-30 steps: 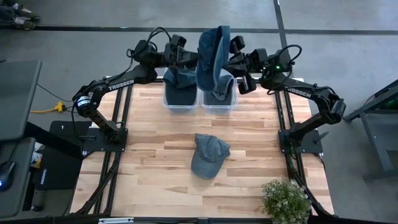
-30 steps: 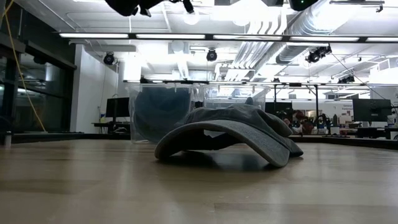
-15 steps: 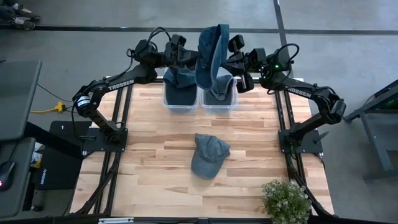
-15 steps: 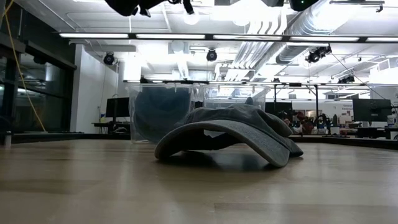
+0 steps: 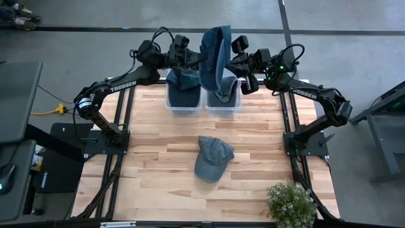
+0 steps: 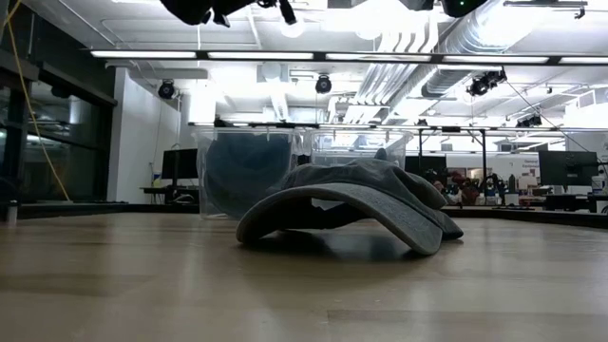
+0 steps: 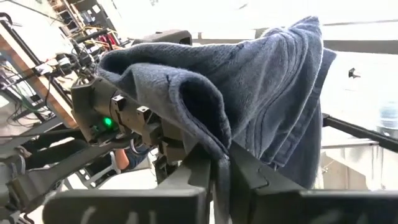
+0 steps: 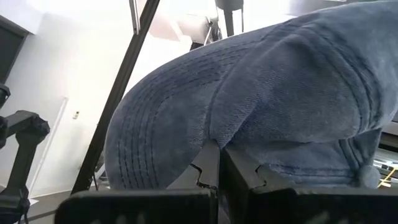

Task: Pick and place caps into container
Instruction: Put the blue cap into the left transparent container

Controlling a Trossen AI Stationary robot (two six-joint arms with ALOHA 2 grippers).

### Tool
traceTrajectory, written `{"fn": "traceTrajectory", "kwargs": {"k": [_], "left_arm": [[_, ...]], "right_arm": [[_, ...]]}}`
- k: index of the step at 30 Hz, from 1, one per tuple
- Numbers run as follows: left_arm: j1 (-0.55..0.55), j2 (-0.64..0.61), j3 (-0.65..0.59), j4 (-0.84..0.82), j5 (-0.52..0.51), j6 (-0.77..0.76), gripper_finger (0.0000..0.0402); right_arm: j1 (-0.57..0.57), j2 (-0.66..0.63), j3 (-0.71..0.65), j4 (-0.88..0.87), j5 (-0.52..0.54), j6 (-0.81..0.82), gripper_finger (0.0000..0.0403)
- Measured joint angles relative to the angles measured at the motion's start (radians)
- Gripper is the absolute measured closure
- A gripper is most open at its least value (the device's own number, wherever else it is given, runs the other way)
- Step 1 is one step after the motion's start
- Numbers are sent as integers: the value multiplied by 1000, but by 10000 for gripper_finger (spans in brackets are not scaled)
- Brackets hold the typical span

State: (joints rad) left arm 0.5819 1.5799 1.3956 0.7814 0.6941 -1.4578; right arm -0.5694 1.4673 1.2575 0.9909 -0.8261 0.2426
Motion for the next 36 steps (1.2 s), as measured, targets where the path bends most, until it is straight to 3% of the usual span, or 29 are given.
{"fn": "traceTrajectory", "kwargs": {"k": [10, 16, 23, 31, 36], "left_arm": [[0, 0, 0, -6, 6, 73, 387], [0, 0, 0, -6, 5, 88, 387], [0, 0, 0, -6, 15, 98, 387], [10, 0, 0, -6, 7, 108, 387], [72, 0, 0, -27, 40, 127, 387]], "right_arm": [[0, 0, 0, -1, -17, 22, 402], [0, 0, 0, -4, 37, 96, 392], [-15, -1, 0, -10, 131, 193, 324], [-17, -5, 0, -17, 123, 266, 222], [-61, -48, 0, -33, 121, 291, 196]]}}
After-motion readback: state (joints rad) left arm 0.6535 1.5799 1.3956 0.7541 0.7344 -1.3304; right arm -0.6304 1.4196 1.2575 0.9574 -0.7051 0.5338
